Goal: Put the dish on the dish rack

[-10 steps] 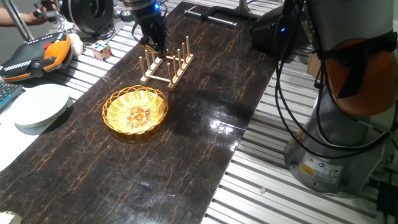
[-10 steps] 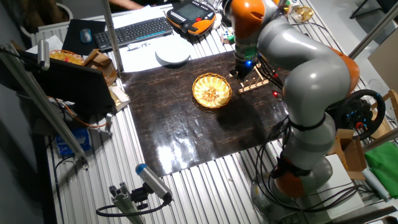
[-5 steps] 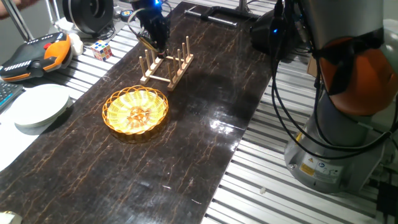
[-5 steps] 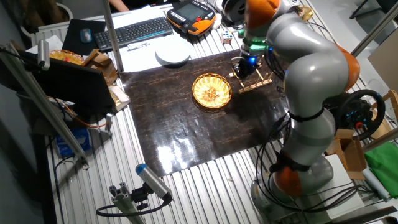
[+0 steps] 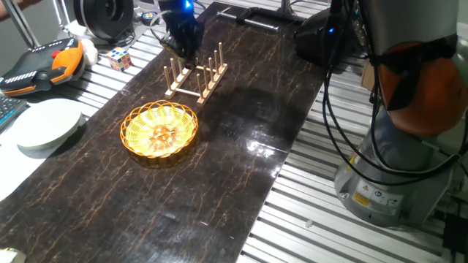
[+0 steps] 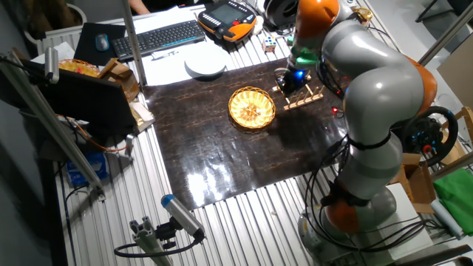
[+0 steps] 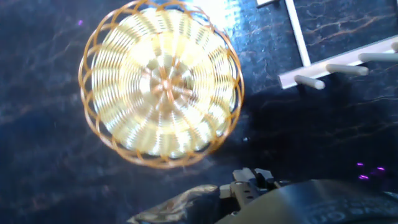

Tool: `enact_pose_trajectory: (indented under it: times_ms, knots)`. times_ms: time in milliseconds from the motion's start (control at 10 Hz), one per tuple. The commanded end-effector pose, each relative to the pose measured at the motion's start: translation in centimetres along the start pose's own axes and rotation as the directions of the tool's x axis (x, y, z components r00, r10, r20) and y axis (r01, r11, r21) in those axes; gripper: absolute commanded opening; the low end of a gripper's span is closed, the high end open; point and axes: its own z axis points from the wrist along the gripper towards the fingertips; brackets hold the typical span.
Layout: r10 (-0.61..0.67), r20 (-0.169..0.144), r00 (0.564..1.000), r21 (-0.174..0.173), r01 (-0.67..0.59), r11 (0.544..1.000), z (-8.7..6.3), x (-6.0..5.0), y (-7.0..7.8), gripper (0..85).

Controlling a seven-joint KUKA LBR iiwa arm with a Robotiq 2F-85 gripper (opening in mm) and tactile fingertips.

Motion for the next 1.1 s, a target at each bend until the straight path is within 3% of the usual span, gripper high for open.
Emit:
enact_pose_trajectory:
  times_ms: [0,100,300,600,1000]
  knots:
    - [0.063,0.023,0.998,-0.001,-0.063,0.998,1.1,-0.4,0.4,25.0]
    - [0.08,0.042,0.996,0.007,-0.08,0.997,2.4,-0.7,0.5,35.3]
    - [0.08,0.117,0.99,-0.002,-0.08,0.997,5.7,-1.5,0.0,47.0]
    - [0.076,0.154,0.985,-0.021,-0.073,0.997,8.4,-2.9,-0.6,51.0]
    - [0.074,0.174,0.982,-0.056,-0.065,0.996,11.4,-3.7,-1.0,52.7]
